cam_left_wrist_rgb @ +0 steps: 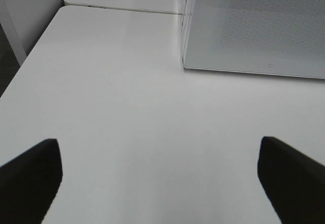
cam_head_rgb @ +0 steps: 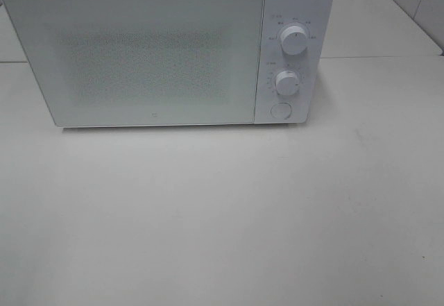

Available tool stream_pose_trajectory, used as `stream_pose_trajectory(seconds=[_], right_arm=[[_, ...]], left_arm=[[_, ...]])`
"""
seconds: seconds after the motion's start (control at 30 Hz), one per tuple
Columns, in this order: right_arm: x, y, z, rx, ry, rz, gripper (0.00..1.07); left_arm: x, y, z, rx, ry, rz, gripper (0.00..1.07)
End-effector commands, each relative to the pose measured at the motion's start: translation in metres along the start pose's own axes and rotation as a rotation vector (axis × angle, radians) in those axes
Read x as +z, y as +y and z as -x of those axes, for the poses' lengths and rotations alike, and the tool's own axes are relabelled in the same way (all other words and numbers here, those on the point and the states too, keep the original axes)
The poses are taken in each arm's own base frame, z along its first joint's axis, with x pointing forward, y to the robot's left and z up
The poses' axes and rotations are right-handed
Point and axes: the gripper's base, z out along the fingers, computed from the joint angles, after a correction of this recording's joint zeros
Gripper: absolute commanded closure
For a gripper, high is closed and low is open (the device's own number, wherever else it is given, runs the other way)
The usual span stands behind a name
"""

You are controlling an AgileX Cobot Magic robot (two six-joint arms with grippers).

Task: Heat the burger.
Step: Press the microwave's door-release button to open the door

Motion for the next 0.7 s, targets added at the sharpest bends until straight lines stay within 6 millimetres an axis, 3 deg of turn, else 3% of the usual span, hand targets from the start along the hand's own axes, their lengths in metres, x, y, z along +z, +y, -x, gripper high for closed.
stream_pose_trajectory(seconds=[0.03, 0.7], right_arm=[[-0.0031, -0.0012, -0.0085, 0.004, -0.015, -0.009, 0.38], [-0.0039, -0.0014, -0.0107, -0.001, -0.022, -0.007, 0.38]], left_arm=[[-0.002, -0.0005, -0.0017, -0.004, -0.024, -0.004, 0.06], [-0.0017, -0.0005, -0.0015, -0.004, -0.022, -0.003, 0.06]])
